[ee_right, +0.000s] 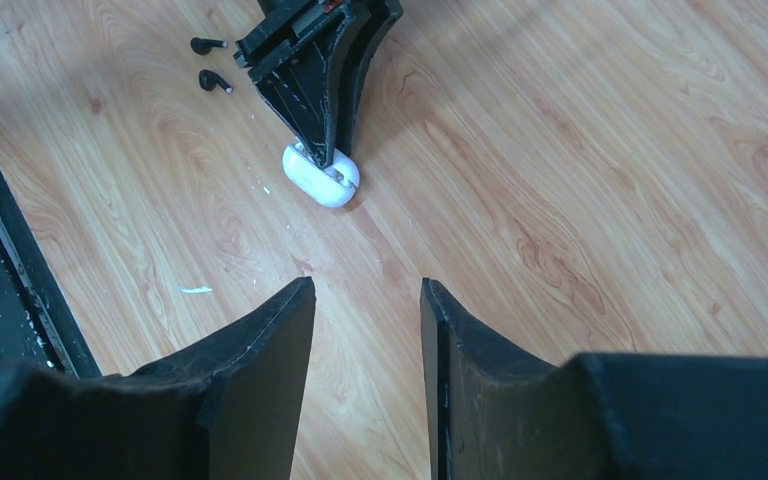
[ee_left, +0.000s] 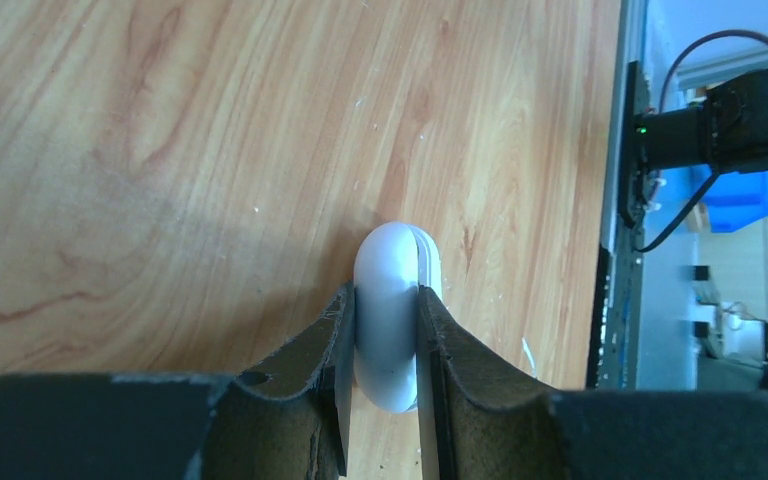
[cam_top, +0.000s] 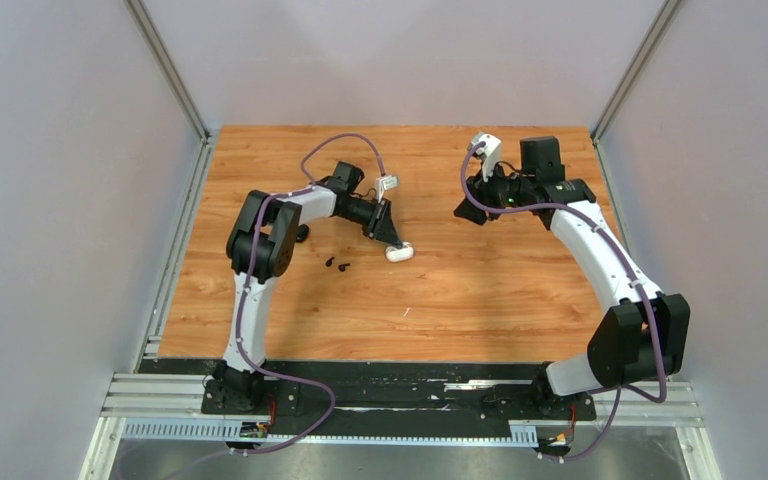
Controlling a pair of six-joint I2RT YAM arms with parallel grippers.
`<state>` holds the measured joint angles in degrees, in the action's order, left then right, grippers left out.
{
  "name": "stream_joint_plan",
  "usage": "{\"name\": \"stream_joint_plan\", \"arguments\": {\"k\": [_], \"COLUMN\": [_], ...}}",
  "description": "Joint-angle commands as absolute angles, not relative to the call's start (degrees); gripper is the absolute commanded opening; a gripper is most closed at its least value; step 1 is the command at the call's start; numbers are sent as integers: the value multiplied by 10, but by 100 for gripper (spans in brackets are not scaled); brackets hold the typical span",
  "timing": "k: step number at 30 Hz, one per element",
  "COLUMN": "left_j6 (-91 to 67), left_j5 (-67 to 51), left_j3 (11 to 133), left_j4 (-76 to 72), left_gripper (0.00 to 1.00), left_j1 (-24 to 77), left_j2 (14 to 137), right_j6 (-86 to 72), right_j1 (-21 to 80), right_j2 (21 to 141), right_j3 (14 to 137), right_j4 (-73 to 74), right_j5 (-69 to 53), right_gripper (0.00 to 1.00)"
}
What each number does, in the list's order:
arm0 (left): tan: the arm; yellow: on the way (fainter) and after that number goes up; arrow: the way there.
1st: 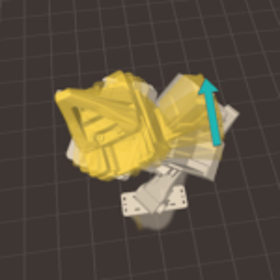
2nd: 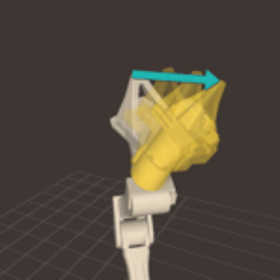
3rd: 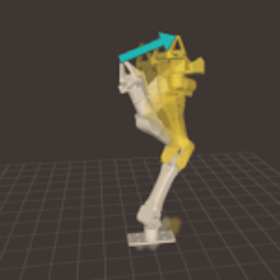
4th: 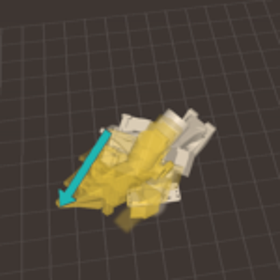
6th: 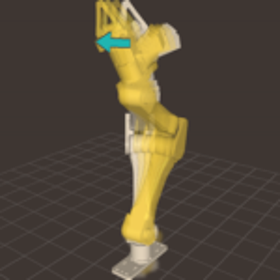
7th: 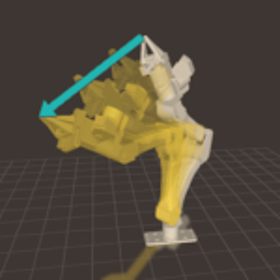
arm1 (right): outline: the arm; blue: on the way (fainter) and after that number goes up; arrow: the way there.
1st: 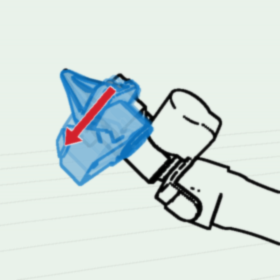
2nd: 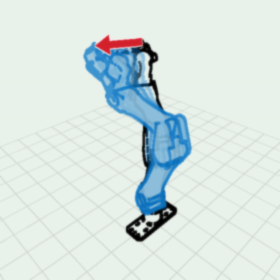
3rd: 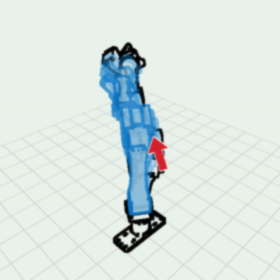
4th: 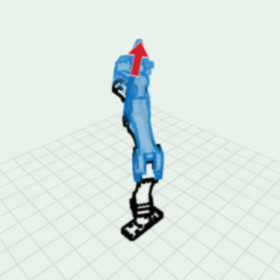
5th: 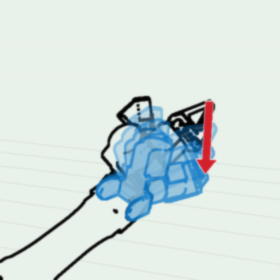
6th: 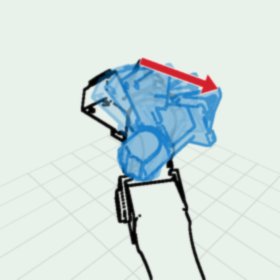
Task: Insert the wireless bluetooth earbuds into the charging case
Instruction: Place the charging case with the earbuds at the center of the board.
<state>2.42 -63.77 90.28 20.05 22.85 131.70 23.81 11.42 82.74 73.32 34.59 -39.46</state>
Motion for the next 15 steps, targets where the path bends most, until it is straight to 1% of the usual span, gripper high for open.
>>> {"name": "stream_joint_plan", "arguments": {"k": [1,5,6,7,9,12,15], "left_j6": [60,51,48,43,38,29,25], "left_j5": [-585,-566,-562,-554,-545,-539,-530], "left_j3": [853,802,798,793,793,802,813], "left_j4": [119,62,49,44,35,30,35], "left_gripper": [0,19,27,30,39,46,56], "left_j1": [234,234,234,233,234,234,233], "left_j2": [1250,1212,1205,1195,1182,1162,1149], "right_j6": [234,236,236,236,236,242,255], "right_j1": [111,111,111,111,111,111,111], "right_j2": [826,816,814,812,812,819,835], "right_j3": [729,721,720,719,716,711,709], "right_j4": [322,319,318,318,315,313,311], "right_j5": [-405,-400,-399,-398,-399,-403,-414], "right_gripper": [43,44,44,45,46,46,47]}}
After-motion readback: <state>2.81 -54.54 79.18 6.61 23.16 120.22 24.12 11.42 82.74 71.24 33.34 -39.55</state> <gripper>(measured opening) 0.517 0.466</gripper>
